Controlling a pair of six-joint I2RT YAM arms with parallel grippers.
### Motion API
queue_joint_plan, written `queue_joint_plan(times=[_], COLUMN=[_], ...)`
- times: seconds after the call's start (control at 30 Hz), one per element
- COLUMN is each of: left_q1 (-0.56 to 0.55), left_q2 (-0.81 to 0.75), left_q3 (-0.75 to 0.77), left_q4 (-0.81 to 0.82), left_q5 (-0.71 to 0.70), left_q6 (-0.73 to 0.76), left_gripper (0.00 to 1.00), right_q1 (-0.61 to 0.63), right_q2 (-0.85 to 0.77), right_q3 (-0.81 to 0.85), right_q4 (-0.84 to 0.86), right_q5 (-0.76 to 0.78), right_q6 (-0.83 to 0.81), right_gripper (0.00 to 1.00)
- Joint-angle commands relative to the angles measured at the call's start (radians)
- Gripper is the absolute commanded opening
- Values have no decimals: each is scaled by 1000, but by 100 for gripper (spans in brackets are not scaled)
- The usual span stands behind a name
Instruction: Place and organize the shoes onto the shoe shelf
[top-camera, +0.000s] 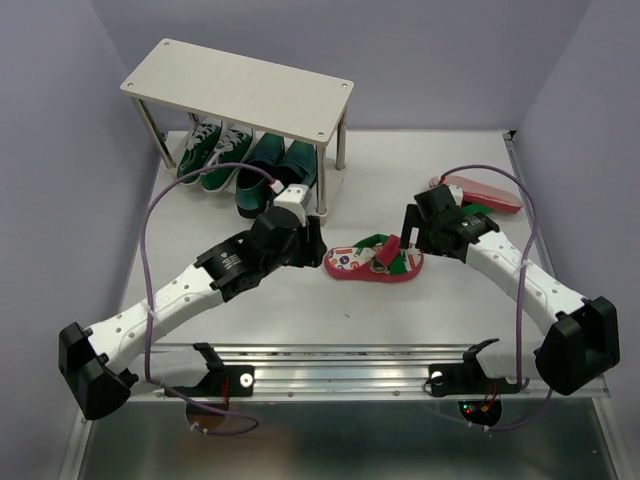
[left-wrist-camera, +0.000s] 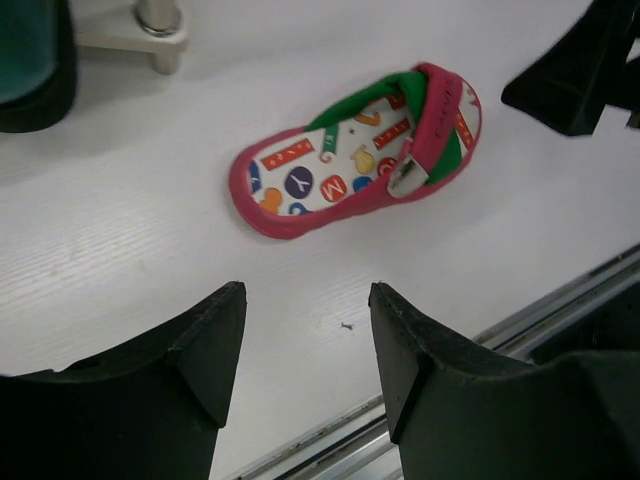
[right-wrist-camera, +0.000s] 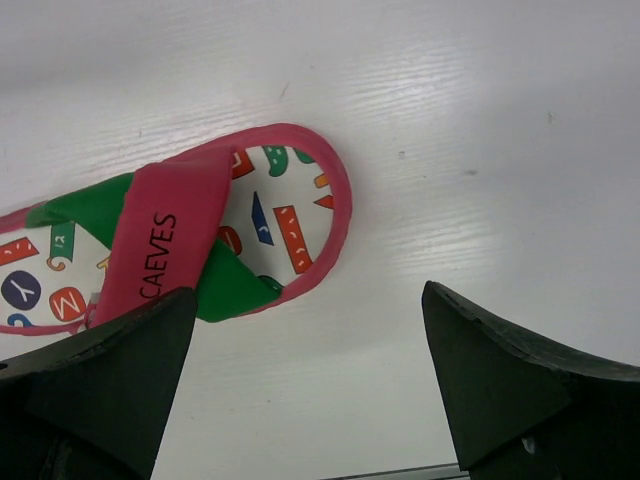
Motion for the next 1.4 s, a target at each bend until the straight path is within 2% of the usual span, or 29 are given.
queue_joint_plan(times=[0.0, 0.13, 0.33, 0.43, 0.57, 0.63, 0.83, 1.07, 1.23, 1.37], left_q1=[-111, -132, -131, -131, -129, -126, -123, -177, -255, -270], left_q2=[113, 240, 460, 506, 541, 555, 633, 738, 683, 597], left_q3=[60, 74, 138, 135, 132, 129, 160, 212, 204, 174], left_q4=[78, 204, 246, 291, 302, 308, 326, 358, 360, 343], left_q5=[57, 61, 26, -3, -116, -170, -190, -66, 90, 124], left_q6=[83, 119, 143, 117, 62, 48, 15, 70, 127, 130], left_gripper=[64, 65, 64, 59, 50, 49, 50, 51, 51, 54], right_q1=[-72, -102, -111, -111, -111, -111, -111, -111, -111, -111], right_q2=[-104, -130, -214, -237, -265, -274, -274, -272, -269, -259], right_q3=[-34, -40, -24, -4, 12, 12, 15, 19, 21, 21], right_q4=[11, 7, -27, -61, -91, -99, -105, -108, -110, -108], right_q5=[-3, -7, 25, 35, 37, 39, 34, 31, 37, 37], right_q6=[24, 32, 53, 50, 47, 46, 44, 35, 33, 33], right_gripper=[100, 100, 100, 100, 100, 100, 100, 100, 100, 100])
